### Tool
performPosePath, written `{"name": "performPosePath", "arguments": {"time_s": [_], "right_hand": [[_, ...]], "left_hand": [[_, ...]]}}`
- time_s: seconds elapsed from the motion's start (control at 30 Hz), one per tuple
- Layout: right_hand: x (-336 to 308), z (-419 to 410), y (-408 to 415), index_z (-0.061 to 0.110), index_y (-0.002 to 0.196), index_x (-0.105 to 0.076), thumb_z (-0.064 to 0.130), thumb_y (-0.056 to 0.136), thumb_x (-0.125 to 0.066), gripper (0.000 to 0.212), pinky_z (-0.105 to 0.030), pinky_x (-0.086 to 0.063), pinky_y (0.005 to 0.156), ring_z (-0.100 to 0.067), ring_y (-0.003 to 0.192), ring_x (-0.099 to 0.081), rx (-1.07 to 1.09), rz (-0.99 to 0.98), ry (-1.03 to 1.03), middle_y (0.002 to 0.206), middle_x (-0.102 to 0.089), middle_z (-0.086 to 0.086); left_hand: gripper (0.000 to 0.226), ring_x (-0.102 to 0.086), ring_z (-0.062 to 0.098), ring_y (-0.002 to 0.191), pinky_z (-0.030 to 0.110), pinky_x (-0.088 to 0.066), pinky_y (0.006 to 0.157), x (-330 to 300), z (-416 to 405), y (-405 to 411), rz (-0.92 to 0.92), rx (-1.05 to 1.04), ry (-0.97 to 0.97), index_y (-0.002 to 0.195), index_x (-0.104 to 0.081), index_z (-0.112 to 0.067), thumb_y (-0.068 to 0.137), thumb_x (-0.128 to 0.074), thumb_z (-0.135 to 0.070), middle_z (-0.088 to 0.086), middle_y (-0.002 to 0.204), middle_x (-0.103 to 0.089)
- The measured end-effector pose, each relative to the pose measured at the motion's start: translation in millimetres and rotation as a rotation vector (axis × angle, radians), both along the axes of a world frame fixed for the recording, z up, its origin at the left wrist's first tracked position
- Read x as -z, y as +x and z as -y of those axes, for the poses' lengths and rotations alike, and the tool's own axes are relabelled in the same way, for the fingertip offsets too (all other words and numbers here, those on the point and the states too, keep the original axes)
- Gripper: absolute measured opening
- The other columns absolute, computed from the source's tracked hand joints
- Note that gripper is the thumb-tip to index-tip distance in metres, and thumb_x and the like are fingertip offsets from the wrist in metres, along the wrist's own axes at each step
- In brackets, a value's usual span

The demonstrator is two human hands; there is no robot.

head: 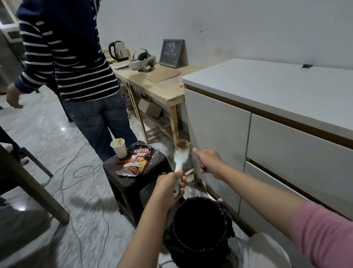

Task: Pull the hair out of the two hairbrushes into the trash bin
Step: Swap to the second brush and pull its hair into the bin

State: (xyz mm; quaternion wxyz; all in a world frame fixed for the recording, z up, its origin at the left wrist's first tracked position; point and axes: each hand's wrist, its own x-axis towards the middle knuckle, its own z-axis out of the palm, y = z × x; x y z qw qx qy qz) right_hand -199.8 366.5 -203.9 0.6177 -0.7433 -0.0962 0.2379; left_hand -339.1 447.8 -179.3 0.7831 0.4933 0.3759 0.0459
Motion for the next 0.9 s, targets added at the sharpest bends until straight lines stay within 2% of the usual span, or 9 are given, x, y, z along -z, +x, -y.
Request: {"name": "performPosePath", "arguments": {"time_s": [0.13,0.33,0.6,0.67,0.8,0.9], "right_hand": [[2.6,-1.1,0.5,0.020,0.052,-0.033,0.029,0.091,-0.054,0.045,-0.028,-0.034,0.048,-0.017,0.042,-0.032,0.060,-0.015,0.033,0.041,-0.031,0.003],[4.6,3.6,1.4,0.021,0.059,-0.029,0.020,0.095,-0.047,0.040,-0.022,-0.029,0.044,-0.013,0.039,-0.028,0.064,-0.031,0.119,0.052,-0.025,-0.001],[1.1,5.7,0.0,0.021,0.054,-0.029,0.019,0.098,-0.044,0.046,-0.021,-0.032,0.041,-0.014,0.038,-0.027,0.070,0.083,0.114,0.041,-0.026,0.004],[-3.2,5.8,-1.0,0.020,0.052,-0.028,0.017,0.097,-0.043,0.048,-0.020,-0.032,0.040,-0.013,0.038,-0.026,0.075,0.111,0.125,0.043,-0.026,0.003],[-13.3,12.3,5.2,0.019,0.052,-0.027,0.018,0.096,-0.042,0.047,-0.020,-0.032,0.041,-0.015,0.042,-0.028,0.150,0.169,0.130,0.049,-0.024,-0.002],[-13.0,21.0,12.3,0.018,0.052,-0.031,0.023,0.097,-0.043,0.047,-0.025,-0.037,0.047,-0.018,0.046,-0.033,0.160,0.253,0.079,0.052,-0.027,-0.006]], "left_hand": [[0.011,-0.042,0.006,0.037,0.013,-0.033,0.034,2.4,-1.3,-1.1,-0.022,-0.054,-0.011,0.087,-0.058,-0.008,0.095,-0.052,-0.010,0.001,0.062,-0.053],[0.006,-0.042,0.009,0.046,0.012,-0.035,0.034,11.2,-13.4,-0.5,-0.051,-0.207,-0.081,0.089,-0.057,-0.009,0.094,-0.052,-0.009,0.002,0.065,-0.052],[0.009,-0.044,0.011,0.049,0.019,-0.037,0.039,10.0,-13.9,0.1,-0.089,-0.346,-0.060,0.085,-0.057,-0.004,0.093,-0.055,-0.008,0.005,0.068,-0.055],[0.014,-0.043,0.012,0.049,0.022,-0.037,0.042,8.8,-11.5,2.4,-0.093,-0.421,-0.051,0.078,-0.054,-0.004,0.092,-0.054,-0.007,0.006,0.068,-0.055],[0.025,-0.041,0.013,0.047,0.018,-0.039,0.037,7.6,-18.3,2.4,-0.117,-0.642,-0.066,0.065,-0.048,-0.004,0.090,-0.047,-0.002,0.007,0.065,-0.051],[0.022,-0.044,0.012,0.050,0.024,-0.039,0.045,9.9,-25.7,-3.4,-0.131,-0.622,-0.077,0.068,-0.051,-0.005,0.090,-0.049,-0.003,0.006,0.067,-0.054]]}}
